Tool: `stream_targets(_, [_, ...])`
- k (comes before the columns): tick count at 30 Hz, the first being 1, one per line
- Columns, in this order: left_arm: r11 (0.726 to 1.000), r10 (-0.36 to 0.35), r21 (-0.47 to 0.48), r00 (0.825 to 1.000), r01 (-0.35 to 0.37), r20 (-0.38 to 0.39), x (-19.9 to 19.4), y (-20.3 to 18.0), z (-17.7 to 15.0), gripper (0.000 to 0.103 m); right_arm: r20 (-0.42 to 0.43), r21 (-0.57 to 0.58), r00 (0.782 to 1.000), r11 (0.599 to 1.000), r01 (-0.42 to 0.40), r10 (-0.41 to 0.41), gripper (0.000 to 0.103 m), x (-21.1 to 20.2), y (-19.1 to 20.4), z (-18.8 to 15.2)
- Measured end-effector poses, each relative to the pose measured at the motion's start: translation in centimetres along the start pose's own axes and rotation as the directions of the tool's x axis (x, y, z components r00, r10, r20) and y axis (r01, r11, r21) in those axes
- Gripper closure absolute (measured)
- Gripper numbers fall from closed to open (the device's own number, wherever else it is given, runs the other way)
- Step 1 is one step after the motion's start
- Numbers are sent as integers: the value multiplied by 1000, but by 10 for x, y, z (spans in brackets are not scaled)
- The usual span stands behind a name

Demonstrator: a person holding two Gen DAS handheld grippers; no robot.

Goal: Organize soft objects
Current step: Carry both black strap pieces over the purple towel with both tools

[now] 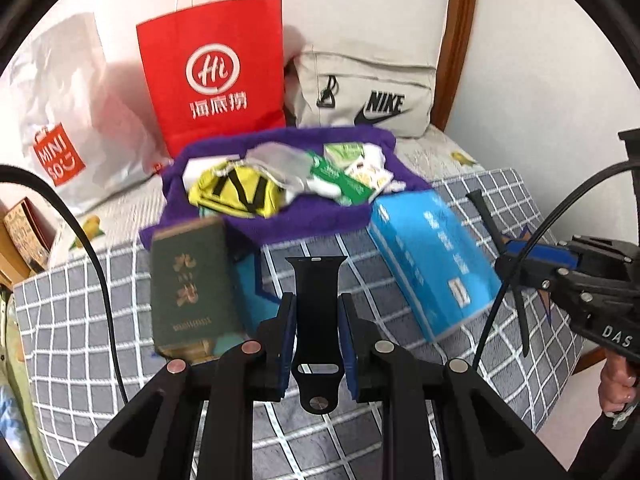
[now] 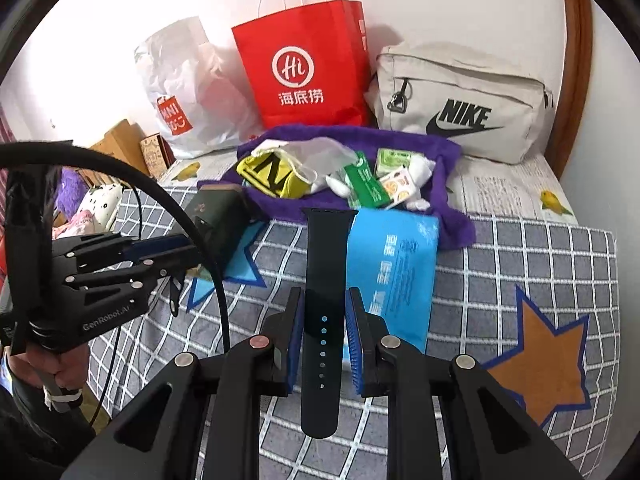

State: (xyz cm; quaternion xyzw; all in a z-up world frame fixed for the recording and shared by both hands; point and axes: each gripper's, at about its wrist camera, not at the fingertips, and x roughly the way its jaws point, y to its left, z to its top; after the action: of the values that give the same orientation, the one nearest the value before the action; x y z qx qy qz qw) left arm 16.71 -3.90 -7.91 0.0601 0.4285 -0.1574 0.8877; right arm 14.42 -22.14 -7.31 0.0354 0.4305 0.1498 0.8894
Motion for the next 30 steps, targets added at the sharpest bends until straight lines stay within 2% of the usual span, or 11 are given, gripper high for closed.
stream_targets(11, [1000, 11, -10, 998, -11, 64, -4, 17, 43, 83, 32, -9, 999, 1000, 13, -12, 82, 11, -5, 40])
stream_targets(19, [999, -5, -42, 999, 7, 53, 16, 37, 63, 83, 43, 1, 999, 1000, 5, -5, 82, 31, -15, 71])
stream_targets(30, [997, -16, -77, 999, 18, 29, 50, 57, 91, 83, 8, 20, 1000, 1000, 8, -8, 82, 69, -36, 98])
